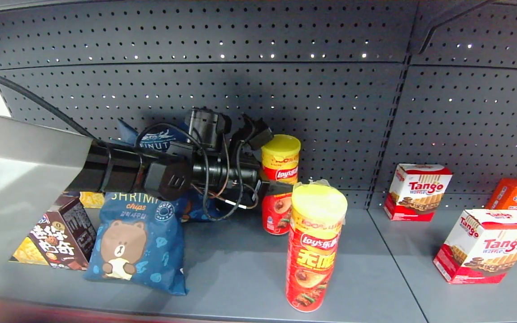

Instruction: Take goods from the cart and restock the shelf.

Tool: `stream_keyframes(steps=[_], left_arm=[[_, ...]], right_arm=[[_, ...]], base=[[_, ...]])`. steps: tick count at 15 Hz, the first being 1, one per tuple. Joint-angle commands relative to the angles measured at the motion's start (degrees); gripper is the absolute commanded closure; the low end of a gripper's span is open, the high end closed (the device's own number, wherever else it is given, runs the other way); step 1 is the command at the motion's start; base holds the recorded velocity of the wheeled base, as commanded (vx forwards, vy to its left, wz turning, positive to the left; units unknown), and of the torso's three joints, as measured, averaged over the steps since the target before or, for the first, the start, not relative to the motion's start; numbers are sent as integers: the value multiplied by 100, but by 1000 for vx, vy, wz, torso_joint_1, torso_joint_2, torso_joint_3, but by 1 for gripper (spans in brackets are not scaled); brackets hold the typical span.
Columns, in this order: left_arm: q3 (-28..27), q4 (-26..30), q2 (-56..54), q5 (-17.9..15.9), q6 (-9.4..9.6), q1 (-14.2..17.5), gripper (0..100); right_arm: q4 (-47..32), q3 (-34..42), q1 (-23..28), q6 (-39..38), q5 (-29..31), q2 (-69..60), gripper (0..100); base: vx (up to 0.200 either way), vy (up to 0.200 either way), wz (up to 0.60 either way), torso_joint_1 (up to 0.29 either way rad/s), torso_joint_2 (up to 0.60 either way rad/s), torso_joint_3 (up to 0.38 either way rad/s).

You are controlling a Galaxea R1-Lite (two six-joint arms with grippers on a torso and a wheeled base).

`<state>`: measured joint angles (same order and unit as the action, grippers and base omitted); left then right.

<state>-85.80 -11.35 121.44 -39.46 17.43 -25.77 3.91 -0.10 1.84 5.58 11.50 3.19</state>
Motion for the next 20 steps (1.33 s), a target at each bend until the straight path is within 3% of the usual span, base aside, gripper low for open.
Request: stream_keyframes(steps=[1,4,20], left_arm=[[-262,291,11,-9,-38,-7,100],[-728,695,169,-27,-29,-51,100],[-1062,590,661,-35,-21,-139,100]], right_arm=[[-5,1,0,4,-7,15,0],[4,1,0,4,2,15,0],[-5,1,0,4,2,15,0]], base=[[0,0,0,0,0,0],[0,0,0,0,0,0],[0,0,0,0,0,0]])
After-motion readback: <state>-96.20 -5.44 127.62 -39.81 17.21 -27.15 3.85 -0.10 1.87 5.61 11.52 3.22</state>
